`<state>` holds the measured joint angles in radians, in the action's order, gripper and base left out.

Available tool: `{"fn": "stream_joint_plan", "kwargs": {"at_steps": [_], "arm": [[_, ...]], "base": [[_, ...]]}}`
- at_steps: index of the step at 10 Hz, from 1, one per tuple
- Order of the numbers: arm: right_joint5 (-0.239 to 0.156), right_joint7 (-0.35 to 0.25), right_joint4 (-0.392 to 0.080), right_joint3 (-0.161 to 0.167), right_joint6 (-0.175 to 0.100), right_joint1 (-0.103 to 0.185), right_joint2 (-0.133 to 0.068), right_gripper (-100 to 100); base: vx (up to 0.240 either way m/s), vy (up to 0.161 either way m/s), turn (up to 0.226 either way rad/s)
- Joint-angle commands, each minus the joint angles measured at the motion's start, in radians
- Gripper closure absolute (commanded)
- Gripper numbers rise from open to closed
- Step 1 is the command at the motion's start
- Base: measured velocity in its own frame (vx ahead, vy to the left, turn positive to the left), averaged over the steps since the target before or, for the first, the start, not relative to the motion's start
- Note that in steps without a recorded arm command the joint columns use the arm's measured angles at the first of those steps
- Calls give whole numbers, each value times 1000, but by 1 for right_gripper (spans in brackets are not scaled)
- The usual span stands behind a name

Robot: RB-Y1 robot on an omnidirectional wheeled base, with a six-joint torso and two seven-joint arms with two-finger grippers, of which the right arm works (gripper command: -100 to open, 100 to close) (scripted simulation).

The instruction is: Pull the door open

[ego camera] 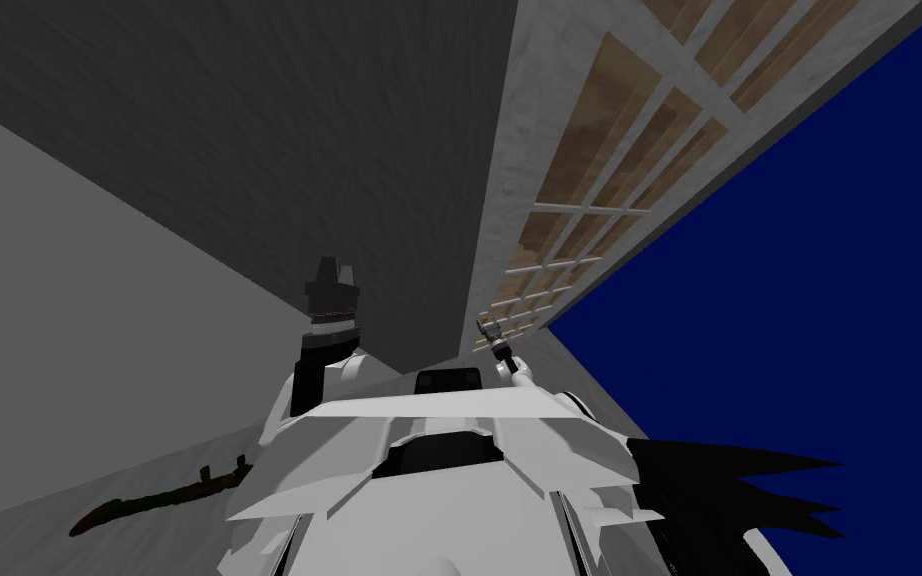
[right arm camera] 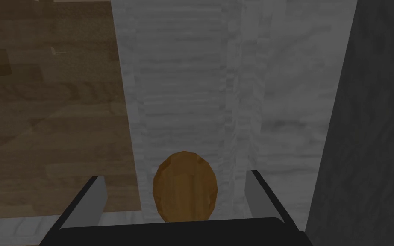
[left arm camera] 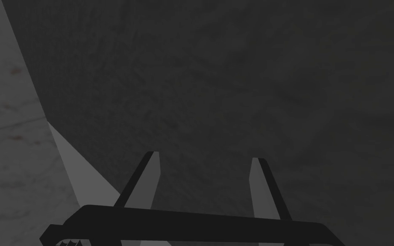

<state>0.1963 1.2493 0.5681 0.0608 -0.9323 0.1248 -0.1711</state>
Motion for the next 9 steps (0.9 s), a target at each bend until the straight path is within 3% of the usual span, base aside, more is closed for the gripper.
{"fn": "stream_joint_plan", "kwargs": {"at_steps": [1, 2, 7, 9], "arm": [[0, 0, 0, 0, 0, 0, 0, -100], [0, 0, 0, 0, 0, 0, 0, 100], [0, 0, 0, 0, 0, 0, 0, 100], [-8, -44, 0, 2, 0, -2, 0, 100]], "base": [[46, 6, -39], [-27, 2, 30], [-6, 0, 4], [-16, -12, 42]]}}
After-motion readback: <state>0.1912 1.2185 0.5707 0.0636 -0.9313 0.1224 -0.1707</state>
